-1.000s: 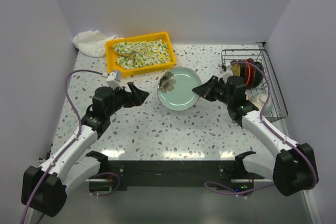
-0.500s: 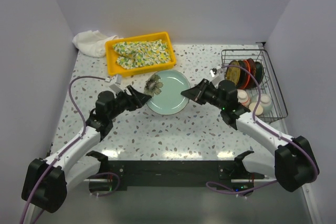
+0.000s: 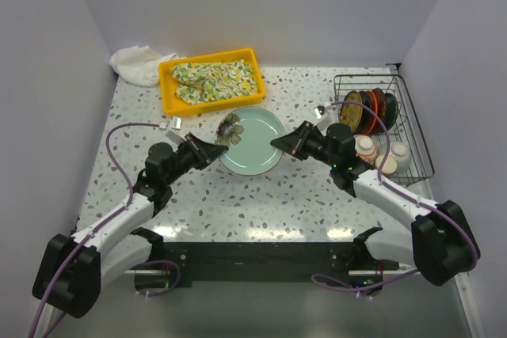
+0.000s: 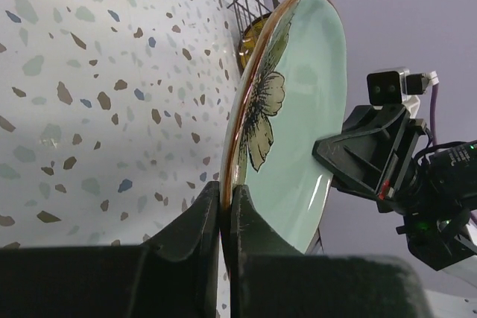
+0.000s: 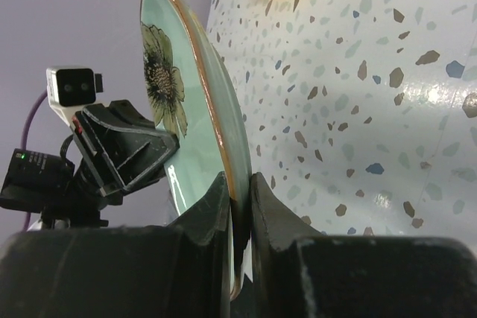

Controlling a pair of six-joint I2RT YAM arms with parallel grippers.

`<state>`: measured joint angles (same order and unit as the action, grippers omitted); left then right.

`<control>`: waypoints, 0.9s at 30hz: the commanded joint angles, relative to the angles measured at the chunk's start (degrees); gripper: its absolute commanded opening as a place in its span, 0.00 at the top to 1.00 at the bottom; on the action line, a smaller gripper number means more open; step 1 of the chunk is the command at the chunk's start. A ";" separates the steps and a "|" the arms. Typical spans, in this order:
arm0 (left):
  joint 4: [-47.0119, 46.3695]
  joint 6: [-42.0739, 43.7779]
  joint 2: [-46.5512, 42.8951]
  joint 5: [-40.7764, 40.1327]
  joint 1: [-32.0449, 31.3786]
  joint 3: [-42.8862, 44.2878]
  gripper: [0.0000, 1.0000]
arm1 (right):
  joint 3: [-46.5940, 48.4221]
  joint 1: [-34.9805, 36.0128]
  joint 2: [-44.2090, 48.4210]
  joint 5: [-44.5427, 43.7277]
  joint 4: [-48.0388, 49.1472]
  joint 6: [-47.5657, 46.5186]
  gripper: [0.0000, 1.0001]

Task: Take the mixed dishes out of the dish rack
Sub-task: Place the plate at the center of the board.

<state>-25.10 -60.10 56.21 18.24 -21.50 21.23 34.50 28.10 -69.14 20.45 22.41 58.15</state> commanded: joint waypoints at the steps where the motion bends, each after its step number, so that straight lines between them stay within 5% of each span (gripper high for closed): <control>1: -3.64 2.00 -0.22 -1.01 -0.39 -0.40 1.00 | 1.36 0.56 2.34 -1.28 4.94 -1.01 0.75; 2: -3.64 2.00 -0.22 -1.10 -0.39 -0.32 1.00 | 1.45 0.56 2.96 -2.68 3.70 -2.85 0.57; 5: -3.46 2.09 0.22 -2.15 -0.30 -0.14 1.00 | 2.50 0.56 4.27 -4.53 -2.27 -7.41 0.32; 11: -2.85 3.05 2.41 -4.08 -0.13 2.31 1.00 | 5.57 0.56 7.09 -11.56 -15.36 -17.17 0.04; 17: -0.74 3.41 6.28 -6.90 1.54 5.92 1.00 | 7.86 0.47 12.27 -19.82 -26.45 -26.31 0.02; 27: -1.26 2.09 16.47 -7.96 7.25 10.40 1.00 | 7.95 0.56 18.87 -21.24 -32.78 -33.80 0.02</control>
<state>-17.43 -55.96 70.48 9.72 -16.36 26.17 40.62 28.56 -52.53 1.30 -7.38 28.91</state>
